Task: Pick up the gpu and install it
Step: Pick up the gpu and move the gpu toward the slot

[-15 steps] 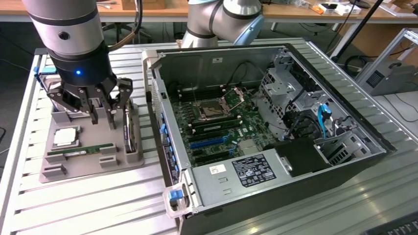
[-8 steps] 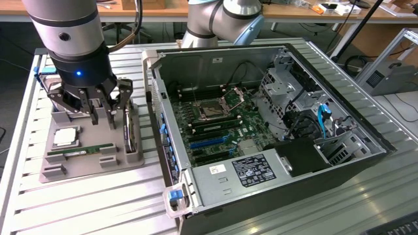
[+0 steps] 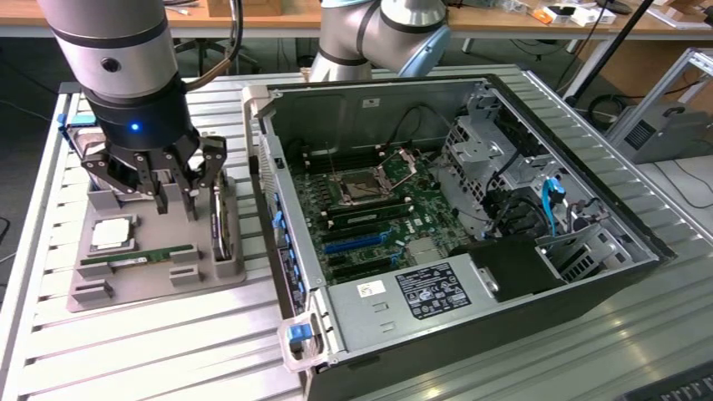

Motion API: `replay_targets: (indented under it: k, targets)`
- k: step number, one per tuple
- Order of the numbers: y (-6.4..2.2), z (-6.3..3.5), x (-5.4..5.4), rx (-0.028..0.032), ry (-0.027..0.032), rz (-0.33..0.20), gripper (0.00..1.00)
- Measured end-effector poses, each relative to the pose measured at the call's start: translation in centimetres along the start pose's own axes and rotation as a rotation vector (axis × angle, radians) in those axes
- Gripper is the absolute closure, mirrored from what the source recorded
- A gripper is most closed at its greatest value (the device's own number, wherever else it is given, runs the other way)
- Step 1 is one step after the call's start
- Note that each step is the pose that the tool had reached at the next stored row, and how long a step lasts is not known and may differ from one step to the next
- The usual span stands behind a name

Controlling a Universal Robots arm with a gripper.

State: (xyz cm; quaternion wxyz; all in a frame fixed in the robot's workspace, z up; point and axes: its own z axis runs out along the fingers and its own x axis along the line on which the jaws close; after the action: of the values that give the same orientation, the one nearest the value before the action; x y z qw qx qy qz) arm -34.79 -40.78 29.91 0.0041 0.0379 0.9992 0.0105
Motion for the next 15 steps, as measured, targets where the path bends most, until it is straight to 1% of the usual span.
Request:
replay_targets:
  k: [15]
  targets:
    - [-0.04,0.31,0.00,0.0015,-0.0001,0.000,0.64]
